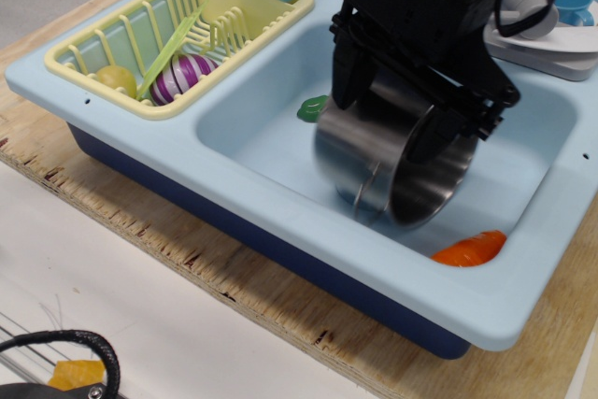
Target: Flip pot upright which is in sink
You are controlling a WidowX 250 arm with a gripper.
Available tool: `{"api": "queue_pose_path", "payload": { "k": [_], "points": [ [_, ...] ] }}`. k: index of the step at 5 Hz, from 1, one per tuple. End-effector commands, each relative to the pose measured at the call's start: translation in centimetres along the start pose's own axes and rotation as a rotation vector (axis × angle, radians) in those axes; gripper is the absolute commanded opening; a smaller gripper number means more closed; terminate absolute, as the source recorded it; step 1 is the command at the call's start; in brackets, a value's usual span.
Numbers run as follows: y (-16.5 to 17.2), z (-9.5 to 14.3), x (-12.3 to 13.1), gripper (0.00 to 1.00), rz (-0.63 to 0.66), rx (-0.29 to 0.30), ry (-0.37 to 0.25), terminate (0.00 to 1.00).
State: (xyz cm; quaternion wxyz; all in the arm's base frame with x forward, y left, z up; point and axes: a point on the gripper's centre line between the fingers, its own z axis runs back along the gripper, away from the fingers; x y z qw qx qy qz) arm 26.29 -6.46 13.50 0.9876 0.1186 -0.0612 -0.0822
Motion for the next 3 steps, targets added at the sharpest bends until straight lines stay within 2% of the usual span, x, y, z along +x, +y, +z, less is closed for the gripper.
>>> {"api": "queue_pose_path", "payload": {
  "k": [1, 2, 3],
  "points": [
    [1.1, -1.4, 3.0, 1.00, -0.029, -0.002, -0.004, 0.00],
    [1.0, -1.6, 5.0, 0.00, -0.046, -0.014, -0.023, 0.00],
    [1.1, -1.1, 5.6, 0.00, -0.036, -0.030, -0.038, 0.00]
  ]
}}
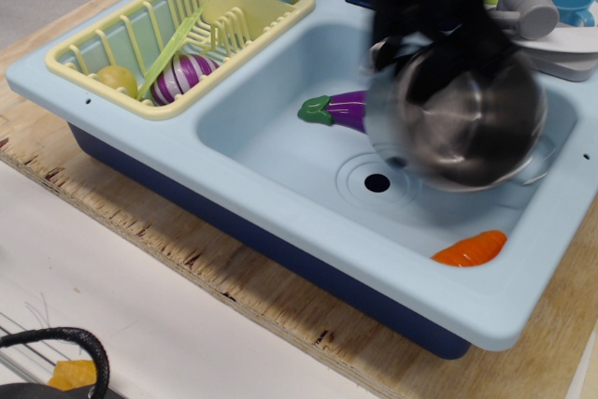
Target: Flip pot upright which is in sink
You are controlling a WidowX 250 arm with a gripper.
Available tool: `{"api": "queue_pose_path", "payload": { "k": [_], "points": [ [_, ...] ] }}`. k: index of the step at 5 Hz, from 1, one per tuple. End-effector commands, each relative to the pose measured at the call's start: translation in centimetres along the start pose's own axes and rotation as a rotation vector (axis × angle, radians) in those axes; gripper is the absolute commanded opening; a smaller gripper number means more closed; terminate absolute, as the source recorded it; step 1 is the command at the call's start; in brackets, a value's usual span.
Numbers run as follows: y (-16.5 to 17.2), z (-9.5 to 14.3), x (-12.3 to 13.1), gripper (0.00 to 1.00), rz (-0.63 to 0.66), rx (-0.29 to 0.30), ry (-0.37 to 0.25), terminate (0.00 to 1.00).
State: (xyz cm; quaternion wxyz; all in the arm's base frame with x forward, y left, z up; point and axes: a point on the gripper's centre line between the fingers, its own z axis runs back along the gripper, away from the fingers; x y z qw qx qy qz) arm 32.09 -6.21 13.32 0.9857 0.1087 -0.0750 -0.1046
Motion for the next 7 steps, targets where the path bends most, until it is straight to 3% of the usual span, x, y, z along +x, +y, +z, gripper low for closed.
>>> {"api": "queue_pose_path", "payload": {
  "k": [1, 2, 3, 4, 6, 7],
  "points": [
    [0.2, 1.6, -1.0, 0.00, 0.100, -0.048, -0.024, 0.00],
    [0.5, 2.7, -2.6, 0.00, 0.242, -0.089, 0.012, 0.00],
    [1.3, 2.5, -5.3, 0.00, 0.372, -0.145, -0.013, 0.00],
    [2.6, 1.9, -6.9, 1.00, 0.430, -0.289, -0.141, 0.00],
    [2.6, 1.9, -6.9, 1.00, 0.430, -0.289, -0.141, 0.00],
    [2.6, 1.9, -6.9, 1.00, 0.430, -0.289, -0.141, 1.00]
  ]
}}
